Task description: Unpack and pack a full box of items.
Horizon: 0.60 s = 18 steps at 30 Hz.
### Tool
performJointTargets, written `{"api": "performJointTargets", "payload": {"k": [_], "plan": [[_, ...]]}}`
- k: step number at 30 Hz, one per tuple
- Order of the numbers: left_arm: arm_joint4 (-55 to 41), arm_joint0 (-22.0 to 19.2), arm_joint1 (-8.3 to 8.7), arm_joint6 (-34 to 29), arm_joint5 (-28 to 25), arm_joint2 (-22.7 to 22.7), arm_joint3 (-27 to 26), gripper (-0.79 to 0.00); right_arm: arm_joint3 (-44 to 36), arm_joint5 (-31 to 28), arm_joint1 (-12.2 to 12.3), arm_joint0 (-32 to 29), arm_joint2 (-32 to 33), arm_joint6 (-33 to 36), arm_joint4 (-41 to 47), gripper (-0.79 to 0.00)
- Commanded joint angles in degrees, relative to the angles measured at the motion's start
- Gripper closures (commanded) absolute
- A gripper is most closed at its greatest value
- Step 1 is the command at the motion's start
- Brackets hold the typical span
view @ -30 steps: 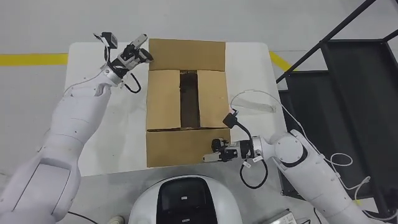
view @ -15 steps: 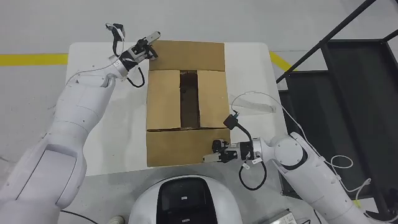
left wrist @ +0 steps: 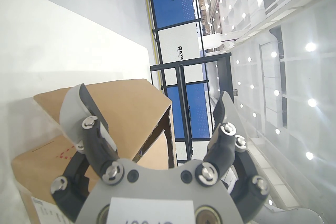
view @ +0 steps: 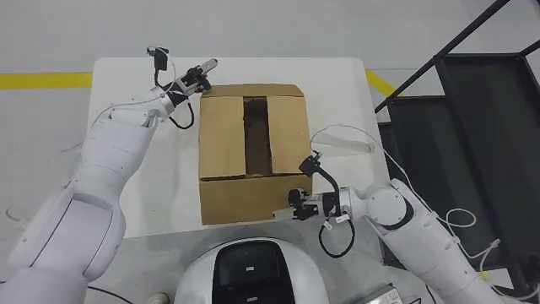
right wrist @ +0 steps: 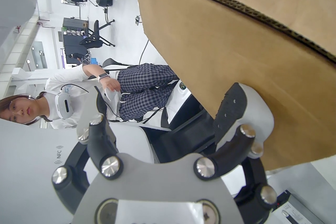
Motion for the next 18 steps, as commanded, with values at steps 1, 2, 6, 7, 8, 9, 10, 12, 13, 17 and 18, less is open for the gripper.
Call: {"api": "performJointTargets", "payload": {"k": [1,2,6,7,8,9,10,12,13,17,18], "plan": [[-0.71,-0.08,0.23,-0.81,-0.42,-0.68,0.39,-0.785,-0.10,1.23,0.00,0.38,-0.52,-0.13,-2.69,-0.785],[-1.35,-0.09,0.38,-1.49,-0.56,-1.14,0.50,-0.785,-0.16,1.84,-0.02,0.47,-0.90,-0.31,-3.75,-0.785],[-4.08,-0.29,1.26,-3.06,-2.47,-3.35,0.72,-0.785,-0.26,3.15,-0.12,0.95,-2.11,-0.71,-5.90,-0.785],[-5.17,-0.28,1.53,-3.46,-3.07,-4.10,0.61,-0.785,-0.36,3.25,-0.13,1.07,-2.21,-0.79,-5.92,-0.785],[-6.51,-0.24,1.83,-4.04,-3.56,-4.96,0.46,-0.785,-0.69,3.31,-0.12,1.17,-2.11,-0.92,-5.79,-0.785],[-7.65,-0.23,2.17,-4.70,-4.20,-5.77,0.27,-0.785,-1.22,3.30,-0.10,1.15,-1.79,-1.15,-4.80,-0.785],[-8.67,-0.19,2.56,-5.37,-4.94,-6.57,0.09,-0.785,-1.83,3.15,-0.07,1.04,-1.26,-1.29,-3.05,-0.785],[-11.34,0.14,3.37,-7.05,-6.07,-8.41,-0.65,-0.785,-3.05,2.85,0.08,0.86,0.10,-0.99,0.27,-0.785],[-12.62,0.41,3.82,-8.06,-6.50,-9.34,-1.07,-0.785,-3.67,2.87,0.16,0.85,0.83,-0.79,1.84,-0.785],[-16.90,2.24,5.77,-12.68,-7.20,-12.86,-3.68,-0.785,-5.79,4.17,0.23,2.03,2.52,-0.70,6.26,-0.785],[-17.77,2.98,6.27,-14.19,-6.98,-13.65,-4.71,-0.785,-5.97,4.90,0.16,2.73,2.43,-0.97,6.71,-0.785]]}}
